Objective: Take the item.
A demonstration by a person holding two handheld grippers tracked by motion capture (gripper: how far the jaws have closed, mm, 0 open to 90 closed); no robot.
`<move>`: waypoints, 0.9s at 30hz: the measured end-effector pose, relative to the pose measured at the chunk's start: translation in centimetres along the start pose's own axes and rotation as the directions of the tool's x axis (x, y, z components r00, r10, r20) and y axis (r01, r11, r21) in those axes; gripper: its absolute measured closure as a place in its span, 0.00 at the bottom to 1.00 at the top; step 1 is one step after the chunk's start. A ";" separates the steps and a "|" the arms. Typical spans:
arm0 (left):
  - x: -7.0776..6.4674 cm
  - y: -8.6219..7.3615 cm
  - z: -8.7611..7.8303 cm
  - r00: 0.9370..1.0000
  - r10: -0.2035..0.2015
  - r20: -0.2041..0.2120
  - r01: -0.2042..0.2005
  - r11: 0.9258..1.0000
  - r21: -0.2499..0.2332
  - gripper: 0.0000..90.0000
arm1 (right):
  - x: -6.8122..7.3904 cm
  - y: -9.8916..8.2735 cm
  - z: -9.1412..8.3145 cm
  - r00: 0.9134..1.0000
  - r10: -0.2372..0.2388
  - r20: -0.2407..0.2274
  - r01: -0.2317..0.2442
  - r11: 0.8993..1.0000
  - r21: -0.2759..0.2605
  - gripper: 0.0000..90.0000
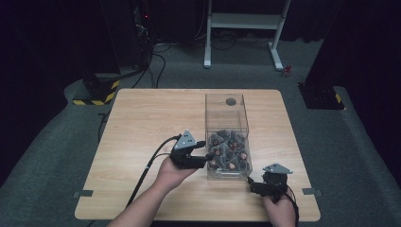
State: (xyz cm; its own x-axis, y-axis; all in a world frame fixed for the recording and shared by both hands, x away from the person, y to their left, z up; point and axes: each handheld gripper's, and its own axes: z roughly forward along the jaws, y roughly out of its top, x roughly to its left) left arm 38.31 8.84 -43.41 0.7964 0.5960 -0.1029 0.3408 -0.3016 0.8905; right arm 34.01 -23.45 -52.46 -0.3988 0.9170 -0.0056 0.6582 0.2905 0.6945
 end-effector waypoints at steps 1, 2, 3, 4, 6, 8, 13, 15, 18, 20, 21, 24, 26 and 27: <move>0.0 0.1 0.3 1.000 0.000 0.002 0.000 1.000 0.001 0.47 | 0.0 0.0 0.0 1.000 0.001 0.000 -0.001 1.000 0.000 0.09; 0.0 0.1 0.3 1.000 0.000 0.002 0.000 1.000 0.001 0.48 | 0.0 0.0 0.0 1.000 0.001 0.000 -0.001 1.000 0.000 0.09; 0.0 0.1 0.4 1.000 -0.001 0.003 0.001 1.000 0.001 0.48 | 0.0 0.0 0.0 1.000 0.000 0.000 0.000 1.000 0.000 0.09; 0.0 0.2 0.5 1.000 -0.002 0.006 0.002 1.000 0.000 0.49 | 0.0 0.0 0.0 1.000 0.000 0.000 0.000 1.000 0.000 0.09; 0.0 0.2 0.8 1.000 -0.007 0.008 0.007 1.000 -0.005 0.53 | 0.0 0.0 0.0 1.000 -0.002 0.000 0.002 1.000 -0.001 0.09; 0.0 0.2 0.9 1.000 -0.007 0.013 0.007 1.000 -0.007 0.58 | 0.0 0.0 0.0 1.000 -0.003 0.000 0.003 1.000 -0.001 0.09; 0.0 0.3 1.2 1.000 -0.009 0.022 0.009 1.000 -0.010 0.69 | 0.0 0.0 0.0 1.000 -0.003 -0.001 0.003 1.000 -0.001 0.09; -0.1 0.4 1.4 1.000 -0.007 0.019 0.008 1.000 -0.008 0.71 | 0.0 0.0 0.0 1.000 -0.004 -0.001 0.004 1.000 -0.001 0.09; -0.2 0.4 1.6 1.000 -0.003 0.004 0.003 1.000 -0.002 0.80 | 0.0 0.0 0.0 1.000 -0.002 -0.001 0.002 1.000 -0.001 0.10; -0.2 0.4 1.6 1.000 -0.005 0.001 0.005 1.000 0.002 0.83 | 0.0 0.0 0.0 1.000 -0.002 -0.001 0.002 1.000 -0.001 0.10; -0.2 0.4 1.7 1.000 -0.003 -0.001 0.003 1.000 0.006 0.85 | 0.0 0.0 0.0 1.000 -0.002 -0.001 0.002 1.000 -0.001 0.10; -0.3 0.3 1.8 1.000 0.006 -0.010 -0.006 1.000 0.010 0.89 | 0.0 0.0 0.0 1.000 -0.003 -0.001 0.003 1.000 -0.001 0.10; -0.4 0.3 1.8 1.000 0.008 -0.012 -0.008 1.000 0.010 0.90 | 0.0 0.0 0.0 1.000 -0.003 -0.001 0.003 1.000 -0.001 0.10; -0.4 0.3 1.8 1.000 0.008 -0.011 -0.008 1.000 0.008 0.92 | 0.0 0.0 0.0 1.000 -0.005 -0.001 0.005 1.000 -0.003 0.10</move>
State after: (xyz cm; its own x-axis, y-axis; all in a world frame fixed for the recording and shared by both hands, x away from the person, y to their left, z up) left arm 39.04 7.19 -43.93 0.7935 0.6018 -0.0905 0.3384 -0.3127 0.8875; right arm 34.01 -23.47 -52.48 -0.4028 0.9153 -0.0079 0.6546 0.2941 0.6964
